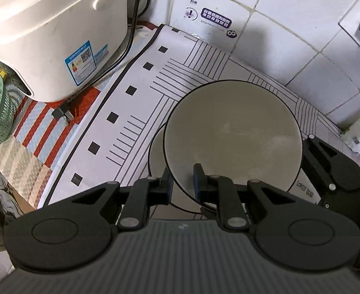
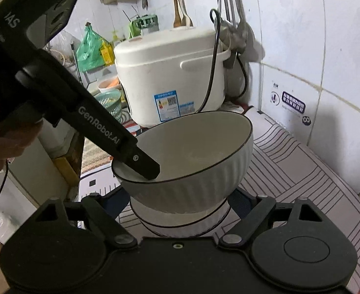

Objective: Organize plates and bowls
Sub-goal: 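Carry the third bowl onto the two-bowl stack and open the left tool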

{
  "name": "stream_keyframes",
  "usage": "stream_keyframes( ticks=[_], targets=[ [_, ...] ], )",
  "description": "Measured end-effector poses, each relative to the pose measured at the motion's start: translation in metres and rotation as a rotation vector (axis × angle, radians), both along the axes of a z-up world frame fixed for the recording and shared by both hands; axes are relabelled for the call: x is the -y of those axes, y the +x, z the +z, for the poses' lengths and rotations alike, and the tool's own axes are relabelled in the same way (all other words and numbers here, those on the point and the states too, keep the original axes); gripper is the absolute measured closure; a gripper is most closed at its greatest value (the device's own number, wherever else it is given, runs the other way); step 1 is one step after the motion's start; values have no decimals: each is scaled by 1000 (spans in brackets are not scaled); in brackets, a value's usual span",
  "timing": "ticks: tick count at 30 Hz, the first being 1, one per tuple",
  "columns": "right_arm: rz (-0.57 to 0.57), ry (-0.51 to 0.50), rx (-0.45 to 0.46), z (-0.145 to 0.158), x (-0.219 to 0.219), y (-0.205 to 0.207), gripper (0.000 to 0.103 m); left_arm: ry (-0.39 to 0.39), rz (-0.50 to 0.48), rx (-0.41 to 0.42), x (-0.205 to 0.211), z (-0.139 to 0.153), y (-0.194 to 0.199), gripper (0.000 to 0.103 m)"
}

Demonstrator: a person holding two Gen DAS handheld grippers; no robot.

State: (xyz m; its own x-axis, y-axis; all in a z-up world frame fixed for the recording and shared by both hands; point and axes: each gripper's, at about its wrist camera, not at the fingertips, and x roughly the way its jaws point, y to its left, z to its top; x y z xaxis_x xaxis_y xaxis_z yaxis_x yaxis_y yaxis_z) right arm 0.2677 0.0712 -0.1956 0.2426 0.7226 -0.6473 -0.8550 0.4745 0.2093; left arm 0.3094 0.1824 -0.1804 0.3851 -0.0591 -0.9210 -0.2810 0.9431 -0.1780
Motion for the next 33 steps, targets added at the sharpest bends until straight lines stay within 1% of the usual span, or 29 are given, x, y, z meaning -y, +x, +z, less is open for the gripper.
stream_keyframes(
  ticks=[4, 7, 11, 14, 20, 24, 27, 31, 33],
  targets=[
    [6, -37, -12, -2, -7, 6, 13, -24, 22, -12, -4, -5, 1, 88],
    [11, -81, 1, -1, -13, 5, 13, -35, 34, -24, -5, -10, 0, 88],
    [41, -146, 21, 0, -16, -1, 13, -11, 41, -43, -4, -16, -3, 88],
    [62, -161, 19, -1, -15, -1, 13, -9, 46, -41, -3, -16, -2, 88],
    [92, -185, 2, -3, -15, 4, 12, 88, 24, -32, 8, -15, 3, 88],
    [94, -186, 7, -4, -14, 2, 12, 162, 6, -37, 18, -12, 5, 88],
    [88, -210, 46, -2, -16, -5, 11, 199, 1, -36, 24, -10, 5, 88],
    [65, -200, 68, -2, -15, -10, 11, 218, 8, -51, 28, -5, 3, 88],
    [57, -199, 85, -2, -15, -12, 12, 263, -2, -73, 32, -4, 2, 88]
  ],
)
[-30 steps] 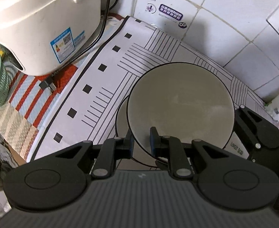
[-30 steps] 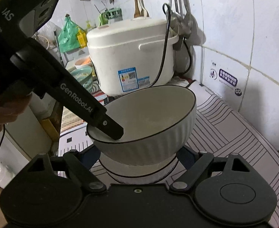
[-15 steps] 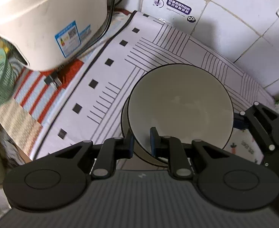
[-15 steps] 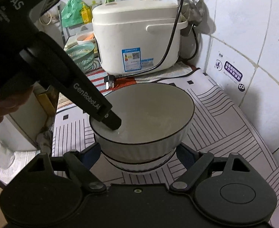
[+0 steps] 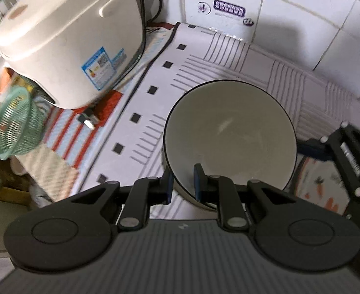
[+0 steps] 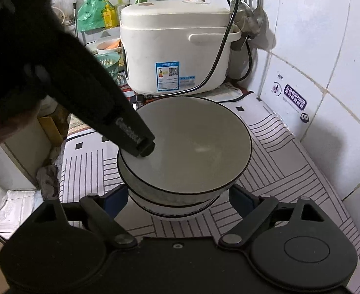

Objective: Organize plates and bowls
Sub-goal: 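Carry the third bowl onto the two-bowl stack and open the left tool, then grasp the rim of the three-bowl stack with the left tool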

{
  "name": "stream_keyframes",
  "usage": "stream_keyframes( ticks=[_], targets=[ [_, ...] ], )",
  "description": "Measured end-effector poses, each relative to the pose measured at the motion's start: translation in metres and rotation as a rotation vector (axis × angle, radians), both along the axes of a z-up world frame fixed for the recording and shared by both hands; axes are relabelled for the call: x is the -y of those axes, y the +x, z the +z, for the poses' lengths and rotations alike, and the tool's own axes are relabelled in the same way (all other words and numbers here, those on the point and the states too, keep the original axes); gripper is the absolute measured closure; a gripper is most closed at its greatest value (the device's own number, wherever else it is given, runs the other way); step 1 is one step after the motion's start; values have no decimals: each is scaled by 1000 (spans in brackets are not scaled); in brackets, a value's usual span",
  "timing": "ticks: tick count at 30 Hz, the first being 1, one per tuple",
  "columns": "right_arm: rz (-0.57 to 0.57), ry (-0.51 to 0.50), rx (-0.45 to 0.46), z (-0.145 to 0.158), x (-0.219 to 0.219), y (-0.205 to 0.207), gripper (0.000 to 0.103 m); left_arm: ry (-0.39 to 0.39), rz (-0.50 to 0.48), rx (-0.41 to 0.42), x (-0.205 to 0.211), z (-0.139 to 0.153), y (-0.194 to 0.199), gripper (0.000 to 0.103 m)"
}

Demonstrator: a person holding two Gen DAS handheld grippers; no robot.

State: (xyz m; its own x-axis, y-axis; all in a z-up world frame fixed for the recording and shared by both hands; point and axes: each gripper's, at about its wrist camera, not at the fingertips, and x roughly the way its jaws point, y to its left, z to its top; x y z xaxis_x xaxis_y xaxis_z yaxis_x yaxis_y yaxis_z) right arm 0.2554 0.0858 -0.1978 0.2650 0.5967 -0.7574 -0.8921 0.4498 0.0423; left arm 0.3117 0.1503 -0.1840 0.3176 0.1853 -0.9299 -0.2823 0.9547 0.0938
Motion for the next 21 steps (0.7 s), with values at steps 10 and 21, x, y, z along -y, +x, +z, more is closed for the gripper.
stream_keyframes(
  ticks=[10, 21],
  targets=[
    [-22, 53, 41, 3, -9, -7, 15, -7, -2, -11, -5, -16, -1, 84],
    [-217, 122, -28, 12, 23, -26, 15, -235, -6, 54, -27, 6, -20, 69]
  ],
)
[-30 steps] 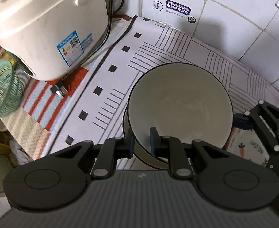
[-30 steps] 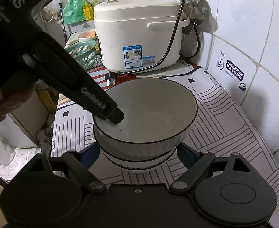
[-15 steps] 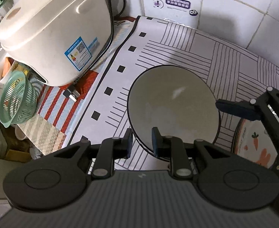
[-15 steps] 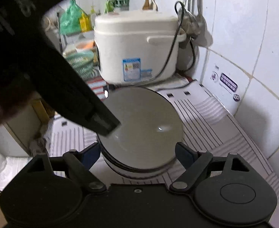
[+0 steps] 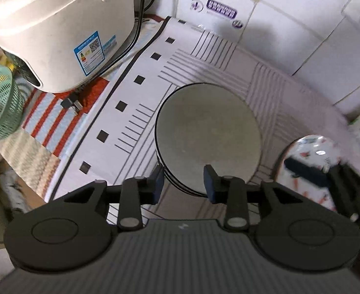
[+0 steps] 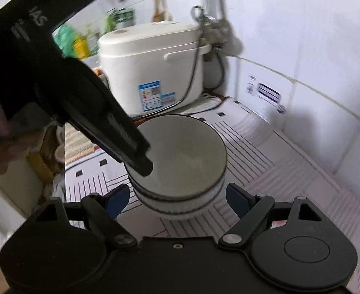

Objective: Organize plates and bowls
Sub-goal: 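Grasp the rim of the three-bowl stack with the left tool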

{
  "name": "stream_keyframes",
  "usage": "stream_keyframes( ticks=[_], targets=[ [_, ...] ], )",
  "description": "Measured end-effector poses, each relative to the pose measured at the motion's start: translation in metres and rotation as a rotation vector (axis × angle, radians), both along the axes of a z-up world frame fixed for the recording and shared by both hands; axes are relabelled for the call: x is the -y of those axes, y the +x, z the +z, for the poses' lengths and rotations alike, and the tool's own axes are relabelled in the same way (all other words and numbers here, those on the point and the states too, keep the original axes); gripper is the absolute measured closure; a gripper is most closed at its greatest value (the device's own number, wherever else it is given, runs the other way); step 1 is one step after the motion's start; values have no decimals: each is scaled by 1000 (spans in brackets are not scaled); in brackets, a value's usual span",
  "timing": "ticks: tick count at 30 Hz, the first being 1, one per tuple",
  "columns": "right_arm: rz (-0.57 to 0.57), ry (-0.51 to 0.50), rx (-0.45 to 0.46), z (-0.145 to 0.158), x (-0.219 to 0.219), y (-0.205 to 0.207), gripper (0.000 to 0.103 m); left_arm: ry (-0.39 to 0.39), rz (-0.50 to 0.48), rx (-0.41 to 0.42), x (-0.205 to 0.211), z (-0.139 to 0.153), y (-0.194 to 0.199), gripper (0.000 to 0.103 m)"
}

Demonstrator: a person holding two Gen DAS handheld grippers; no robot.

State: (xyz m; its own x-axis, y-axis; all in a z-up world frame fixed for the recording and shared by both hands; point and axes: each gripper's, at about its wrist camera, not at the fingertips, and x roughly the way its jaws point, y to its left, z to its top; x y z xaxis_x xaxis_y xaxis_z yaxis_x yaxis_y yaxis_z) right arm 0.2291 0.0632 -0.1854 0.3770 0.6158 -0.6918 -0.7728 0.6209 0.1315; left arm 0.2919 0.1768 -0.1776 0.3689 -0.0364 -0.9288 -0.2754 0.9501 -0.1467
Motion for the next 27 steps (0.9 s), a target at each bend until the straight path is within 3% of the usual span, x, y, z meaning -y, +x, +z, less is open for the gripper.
stream_keyframes(
  ticks=[3, 6, 10, 16, 20, 27],
  targets=[
    [-71, 21, -12, 2, 8, -13, 14, -57, -29, 44, -8, 11, -10, 67],
    [-141, 28, -14, 1, 8, -30, 14, -49, -97, 105, -13, 20, -22, 60],
    [-219, 51, 5, -11, 0, -52, 14, -71, -151, 159, -24, 20, -33, 60],
    [-264, 31, 79, -34, -27, -76, 13, -108, -108, 224, -51, 5, -37, 51],
    [-248, -54, 115, -52, -55, -61, 12, -205, -90, 252, -68, -11, -33, 50],
    [-407, -44, 111, -83, -74, -50, 11, -312, -104, 224, -76, -51, -13, 49]
  ],
)
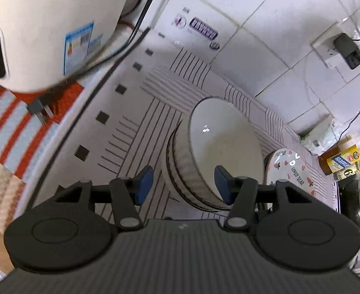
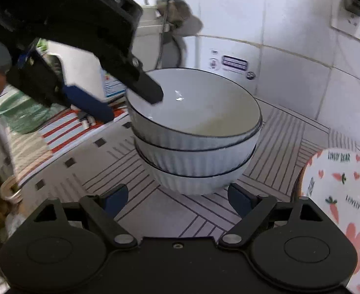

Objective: Organize plates and bowls
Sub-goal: 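Grasp the rim of the three-bowl stack with the left tool, then carry the bowl stack onto the bunny plate stack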

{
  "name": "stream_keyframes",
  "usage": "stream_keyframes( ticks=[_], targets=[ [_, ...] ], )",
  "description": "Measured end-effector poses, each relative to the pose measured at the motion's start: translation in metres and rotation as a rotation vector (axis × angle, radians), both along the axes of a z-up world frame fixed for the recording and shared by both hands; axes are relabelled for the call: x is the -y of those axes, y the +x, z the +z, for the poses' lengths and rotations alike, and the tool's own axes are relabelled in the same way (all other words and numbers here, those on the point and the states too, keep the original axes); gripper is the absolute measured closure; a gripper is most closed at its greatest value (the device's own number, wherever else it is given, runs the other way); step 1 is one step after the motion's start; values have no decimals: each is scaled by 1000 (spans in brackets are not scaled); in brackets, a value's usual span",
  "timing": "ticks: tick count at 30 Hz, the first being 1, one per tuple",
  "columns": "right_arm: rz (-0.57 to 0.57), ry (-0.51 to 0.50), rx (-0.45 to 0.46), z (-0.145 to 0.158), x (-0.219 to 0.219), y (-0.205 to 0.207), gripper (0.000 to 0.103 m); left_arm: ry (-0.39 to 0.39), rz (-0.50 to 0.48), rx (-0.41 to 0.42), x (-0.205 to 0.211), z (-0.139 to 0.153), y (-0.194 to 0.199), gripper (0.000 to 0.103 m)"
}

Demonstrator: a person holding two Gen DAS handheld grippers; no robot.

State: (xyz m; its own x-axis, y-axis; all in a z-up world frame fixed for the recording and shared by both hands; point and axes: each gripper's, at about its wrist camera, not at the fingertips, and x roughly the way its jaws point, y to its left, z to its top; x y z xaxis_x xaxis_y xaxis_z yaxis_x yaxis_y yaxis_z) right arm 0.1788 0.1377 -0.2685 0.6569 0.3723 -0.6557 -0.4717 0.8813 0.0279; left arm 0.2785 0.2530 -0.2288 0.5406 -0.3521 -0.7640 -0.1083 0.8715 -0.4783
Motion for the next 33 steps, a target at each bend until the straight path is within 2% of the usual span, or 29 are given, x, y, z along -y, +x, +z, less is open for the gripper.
stream_keyframes(
  ticks=[2, 5, 7, 9, 14, 18, 21, 24, 33],
  targets=[
    [-40, 3, 14, -5, -4, 0, 10, -36, -8, 0, -3, -10, 5, 49],
    [-84, -20, 59, -11, -11, -1, 9, -101, -32, 6, -7, -21, 11, 58],
    [-102, -15, 70, -13, -10, 2, 9, -46, -52, 27, -2, -18, 11, 67],
    [-93, -10, 60, -11, -9, 5, 8, 17, -81, 52, 4, -18, 8, 70],
    [-95, 9, 67, -10, -5, 15, 6, 10, -84, 51, -1, -19, 12, 68],
    [-84, -3, 87, -14, -8, 21, 0, -47, -57, 34, -11, -30, 21, 64],
    [-86, -29, 103, -17, -14, 26, 0, -73, -73, 5, -10, -40, 29, 68],
    [-91, -31, 99, -18, -16, 30, 0, -38, -86, 38, -3, -38, 27, 68],
    [-100, -53, 91, -20, -19, 38, 0, -111, -48, 42, -9, -49, 37, 61]
  ],
)
